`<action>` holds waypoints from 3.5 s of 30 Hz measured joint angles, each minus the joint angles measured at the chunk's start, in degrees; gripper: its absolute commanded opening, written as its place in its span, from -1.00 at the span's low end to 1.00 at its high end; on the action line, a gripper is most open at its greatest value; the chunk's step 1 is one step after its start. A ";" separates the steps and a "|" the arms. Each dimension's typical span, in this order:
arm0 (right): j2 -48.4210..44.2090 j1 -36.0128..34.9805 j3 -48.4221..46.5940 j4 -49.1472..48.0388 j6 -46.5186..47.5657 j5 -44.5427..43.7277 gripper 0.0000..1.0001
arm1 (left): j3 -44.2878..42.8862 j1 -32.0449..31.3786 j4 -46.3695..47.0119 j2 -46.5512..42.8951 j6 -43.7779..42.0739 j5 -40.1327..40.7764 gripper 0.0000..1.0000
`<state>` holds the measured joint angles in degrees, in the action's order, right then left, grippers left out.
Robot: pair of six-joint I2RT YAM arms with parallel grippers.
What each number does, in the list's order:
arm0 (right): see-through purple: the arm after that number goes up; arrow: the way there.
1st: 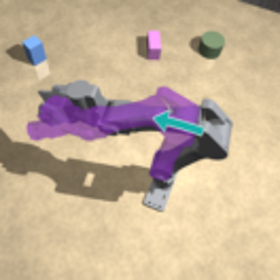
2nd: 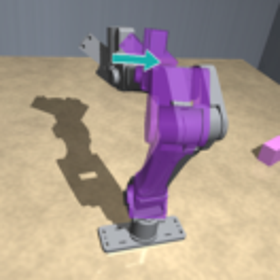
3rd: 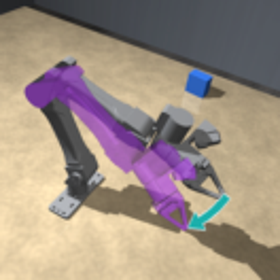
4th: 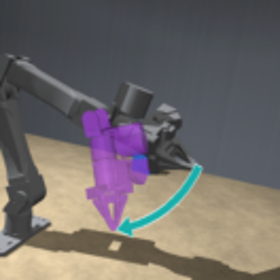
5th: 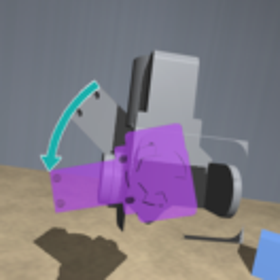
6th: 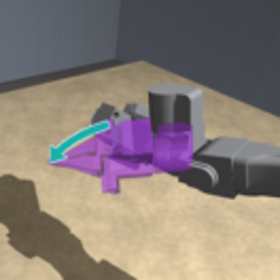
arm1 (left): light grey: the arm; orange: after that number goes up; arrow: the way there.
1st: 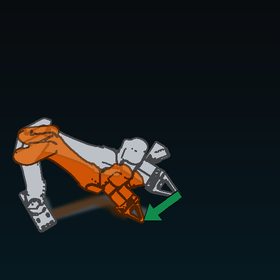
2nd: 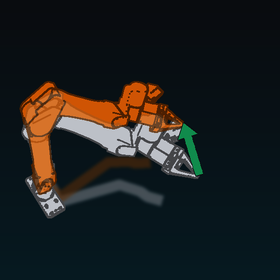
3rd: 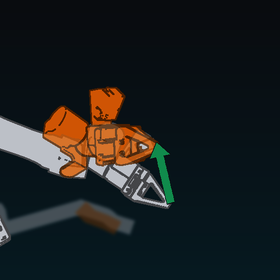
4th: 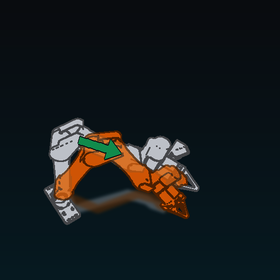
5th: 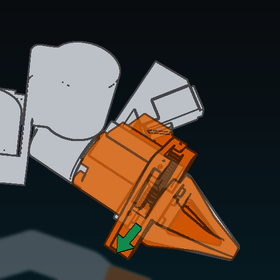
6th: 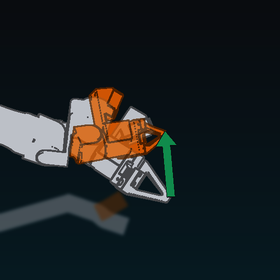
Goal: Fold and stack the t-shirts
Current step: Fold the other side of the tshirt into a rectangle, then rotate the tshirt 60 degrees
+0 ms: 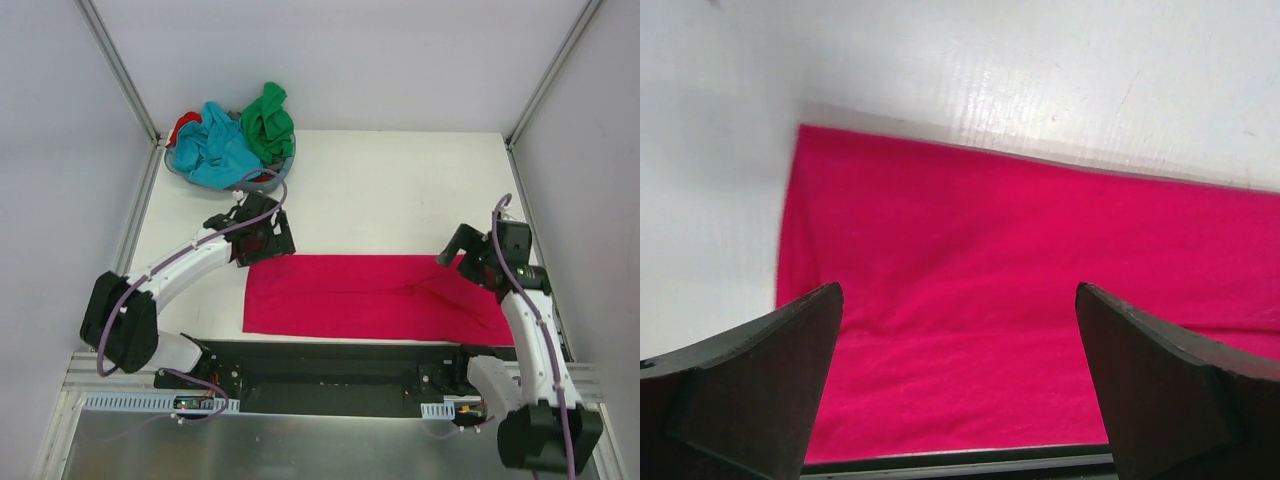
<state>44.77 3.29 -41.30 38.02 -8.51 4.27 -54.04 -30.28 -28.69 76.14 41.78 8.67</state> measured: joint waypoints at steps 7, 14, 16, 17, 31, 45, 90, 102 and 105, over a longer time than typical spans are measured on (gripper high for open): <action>20.92 0.00 -5.09 -6.51 3.98 4.81 0.92 | -1.09 -0.13 2.56 10.10 -1.33 -3.34 0.98; 33.68 0.00 -6.93 -10.60 6.05 4.81 0.92 | -0.39 -0.11 3.21 14.43 -1.29 -3.91 0.98; 35.52 0.00 -6.88 -11.02 6.25 5.51 0.92 | 0.22 -0.09 3.23 14.93 -1.25 -3.89 0.98; 36.09 0.00 -6.64 -11.41 6.27 5.95 0.92 | 0.57 -0.09 3.21 15.06 -1.18 -3.89 0.98; 22.08 0.11 4.81 -7.30 4.52 17.77 0.92 | 1.27 -0.04 3.54 15.23 -0.59 -3.54 0.98; -2.80 -0.09 7.78 14.45 2.71 25.86 0.92 | 2.86 -0.04 3.78 12.81 -0.63 -0.76 0.98; 103.16 -5.51 -95.45 6.62 8.74 23.28 0.92 | 1.92 -22.38 10.16 15.47 8.76 -11.96 0.98; 98.95 -7.74 -92.24 4.52 12.59 17.90 0.92 | 3.13 -24.85 6.51 7.17 7.02 -8.33 0.98; 91.27 -9.18 -86.68 6.67 15.80 14.12 0.92 | 4.15 -24.85 4.48 0.17 5.60 -6.29 0.98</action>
<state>136.05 -5.89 -127.98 44.69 7.29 18.39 -49.89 -55.13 -24.21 76.31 47.37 2.37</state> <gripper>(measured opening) 0.960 0.990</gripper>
